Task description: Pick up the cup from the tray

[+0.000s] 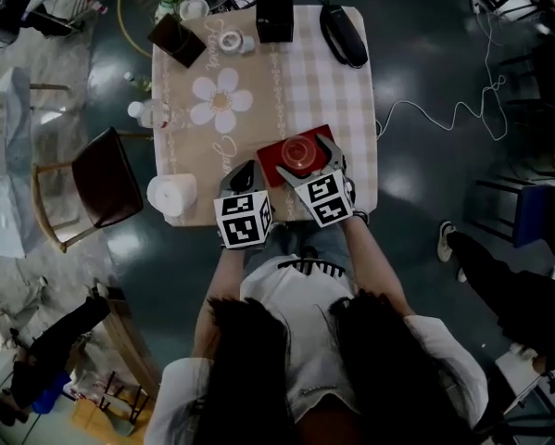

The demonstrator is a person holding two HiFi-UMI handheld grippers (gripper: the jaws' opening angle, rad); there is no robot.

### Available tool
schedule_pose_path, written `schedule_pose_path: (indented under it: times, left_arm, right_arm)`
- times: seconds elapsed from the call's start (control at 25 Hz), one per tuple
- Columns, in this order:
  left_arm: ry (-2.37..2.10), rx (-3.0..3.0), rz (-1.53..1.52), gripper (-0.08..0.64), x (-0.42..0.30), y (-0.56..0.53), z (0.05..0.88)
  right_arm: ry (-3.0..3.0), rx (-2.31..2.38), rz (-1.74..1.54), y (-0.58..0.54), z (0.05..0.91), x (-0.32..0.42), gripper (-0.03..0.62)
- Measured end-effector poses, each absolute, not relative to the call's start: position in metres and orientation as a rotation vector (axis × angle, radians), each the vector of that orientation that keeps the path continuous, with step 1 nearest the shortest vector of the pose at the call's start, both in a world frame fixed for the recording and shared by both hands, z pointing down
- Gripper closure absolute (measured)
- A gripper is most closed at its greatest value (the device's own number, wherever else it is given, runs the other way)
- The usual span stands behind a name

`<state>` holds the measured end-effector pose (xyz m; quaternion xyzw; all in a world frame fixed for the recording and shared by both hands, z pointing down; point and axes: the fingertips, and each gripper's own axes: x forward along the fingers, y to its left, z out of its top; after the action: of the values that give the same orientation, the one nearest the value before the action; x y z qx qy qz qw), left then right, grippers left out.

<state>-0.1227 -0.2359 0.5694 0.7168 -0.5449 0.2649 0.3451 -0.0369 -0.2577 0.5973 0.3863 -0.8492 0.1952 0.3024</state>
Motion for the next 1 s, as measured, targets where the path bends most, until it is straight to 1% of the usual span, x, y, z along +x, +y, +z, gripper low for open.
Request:
schedule_pose_path:
  times: [0.48,0.52,0.56,1.0]
  left_arm:
    - [-1.407,1.831,0.746,0.554,-0.123,-0.241,0.586]
    - [-1.403,1.831,0.757,0.552,-0.122,-0.241,0.587]
    - [-1.399,1.833,0.766,0.552,-0.121,-0.241,0.587]
    - [-1.358,1.860,0.757,0.552,-0.108,-0.246,0.586]
  right_arm:
    - [-2.214,0.973,0.547,-0.261,0.622,-0.042,0.155]
    - [-2.211,0.967,0.541,-0.260,0.623,-0.041,0.158]
    - [-2.208,0.964,0.530,-0.260,0.623,-0.041,0.183]
    - [-2.195,1.012,0.519,-0.263,0.611,-0.019,0.187]
